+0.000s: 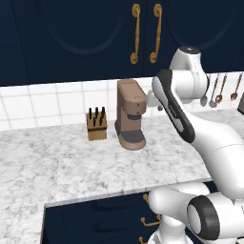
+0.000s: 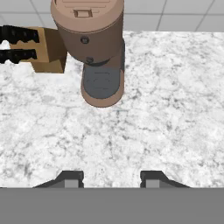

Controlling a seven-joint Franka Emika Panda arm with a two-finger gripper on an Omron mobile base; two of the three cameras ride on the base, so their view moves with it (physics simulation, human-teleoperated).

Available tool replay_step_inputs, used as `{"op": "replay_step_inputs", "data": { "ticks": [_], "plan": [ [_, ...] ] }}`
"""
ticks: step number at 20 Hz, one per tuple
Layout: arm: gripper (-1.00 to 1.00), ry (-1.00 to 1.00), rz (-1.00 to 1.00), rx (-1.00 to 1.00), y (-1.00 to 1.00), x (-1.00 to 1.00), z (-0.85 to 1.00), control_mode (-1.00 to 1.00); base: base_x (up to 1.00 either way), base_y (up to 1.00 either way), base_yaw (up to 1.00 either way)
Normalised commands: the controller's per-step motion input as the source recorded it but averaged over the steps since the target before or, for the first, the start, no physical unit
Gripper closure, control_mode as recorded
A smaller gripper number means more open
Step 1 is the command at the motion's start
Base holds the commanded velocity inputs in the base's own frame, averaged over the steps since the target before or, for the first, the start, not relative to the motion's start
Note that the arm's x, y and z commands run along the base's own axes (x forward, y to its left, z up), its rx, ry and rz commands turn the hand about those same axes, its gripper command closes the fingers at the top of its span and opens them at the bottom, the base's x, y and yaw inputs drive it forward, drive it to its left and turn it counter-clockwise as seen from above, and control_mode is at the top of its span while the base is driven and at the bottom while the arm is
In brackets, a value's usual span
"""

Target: Navigate to the microwave.

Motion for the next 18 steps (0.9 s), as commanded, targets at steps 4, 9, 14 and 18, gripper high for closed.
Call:
{"op": "replay_step_inputs", "data": {
  "ticks": [4,9,14,18],
  "plan": [
    [-1.00,0.00,0.00,0.00,0.00,0.00,0.00,1.00,0.00,0.00,0.00],
    [-1.00,0.00,0.00,0.00,0.00,0.00,0.00,1.00,0.00,0.00,0.00],
    [-1.00,0.00,0.00,0.00,0.00,0.00,0.00,1.00,-0.76,-0.02,-0.12],
    [-1.00,0.00,0.00,0.00,0.00,0.00,0.00,1.00,-0.52,-0.13,-0.62]
  ]
}}
